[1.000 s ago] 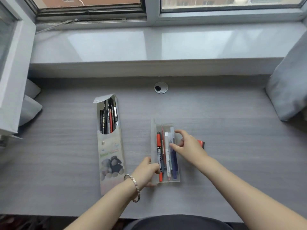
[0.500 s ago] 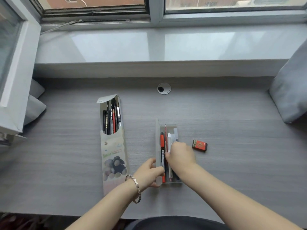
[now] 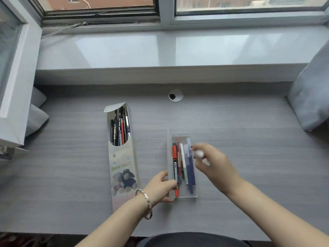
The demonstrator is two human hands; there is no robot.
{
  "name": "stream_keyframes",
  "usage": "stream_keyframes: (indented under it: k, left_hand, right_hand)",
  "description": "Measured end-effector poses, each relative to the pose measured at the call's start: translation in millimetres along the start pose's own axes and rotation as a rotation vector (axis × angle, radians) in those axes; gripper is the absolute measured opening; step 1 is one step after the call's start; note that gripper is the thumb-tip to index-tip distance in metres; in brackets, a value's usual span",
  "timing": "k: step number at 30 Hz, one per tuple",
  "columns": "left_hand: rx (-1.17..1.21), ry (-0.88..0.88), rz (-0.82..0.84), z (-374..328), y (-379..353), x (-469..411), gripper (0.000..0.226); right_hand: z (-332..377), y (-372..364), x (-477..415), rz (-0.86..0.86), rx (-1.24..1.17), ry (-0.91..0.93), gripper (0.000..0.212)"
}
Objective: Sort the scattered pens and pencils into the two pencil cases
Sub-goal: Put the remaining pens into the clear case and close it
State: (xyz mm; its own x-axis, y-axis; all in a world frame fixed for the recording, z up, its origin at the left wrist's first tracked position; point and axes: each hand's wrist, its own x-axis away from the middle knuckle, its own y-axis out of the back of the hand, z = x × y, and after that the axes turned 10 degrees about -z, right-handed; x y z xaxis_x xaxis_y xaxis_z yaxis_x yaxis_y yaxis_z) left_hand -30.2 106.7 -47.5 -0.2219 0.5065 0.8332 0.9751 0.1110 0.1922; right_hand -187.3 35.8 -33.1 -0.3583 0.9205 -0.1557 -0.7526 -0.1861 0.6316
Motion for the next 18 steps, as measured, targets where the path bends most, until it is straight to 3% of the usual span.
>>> stream_keyframes:
  k: [2, 5, 8, 11, 14, 16, 18]
  left_hand:
    - [0.011, 0.007, 0.024, 0.2, 0.5, 1.4, 0.035]
    - [0.018, 0.017, 0.021, -1.4, 1.3, 2.8, 0.026]
    - [-0.005, 0.010, 0.021, -2.1, 1.6, 2.7, 0.042]
    - [-0.020, 0.013, 0.021, -3.0, 1.8, 3.1, 0.046]
    - [-0.028, 0.017, 0.031, -1.9, 2.0, 2.6, 0.053]
    - [-0.027, 0.014, 0.027, -2.7, 1.8, 4.5, 0.056]
    - [-0.033, 0.017, 0.018, -4.5, 0.7, 6.2, 0.064]
  right_hand:
    - [-16.5, -10.2, 7.4, 0.104, 0.160, 0.244, 0.018]
    - [-35.2, -26.4, 13.6, 0.279, 0.282, 0.360, 0.019]
    - [-39.7, -38.9, 14.5, 0.257, 0.418, 0.388, 0.040]
    - [-33.3, -48.3, 3.5, 0.155, 0.373, 0.366, 0.027]
    - [-10.9, -52.8, -22.0, 0.016, 0.249, 0.043, 0.015]
    - [-1.9, -56.9, -46.2, 0.083, 0.305, -0.276, 0.025]
    - [0.4, -64.1, -66.6, 0.191, 0.403, -0.464, 0.032]
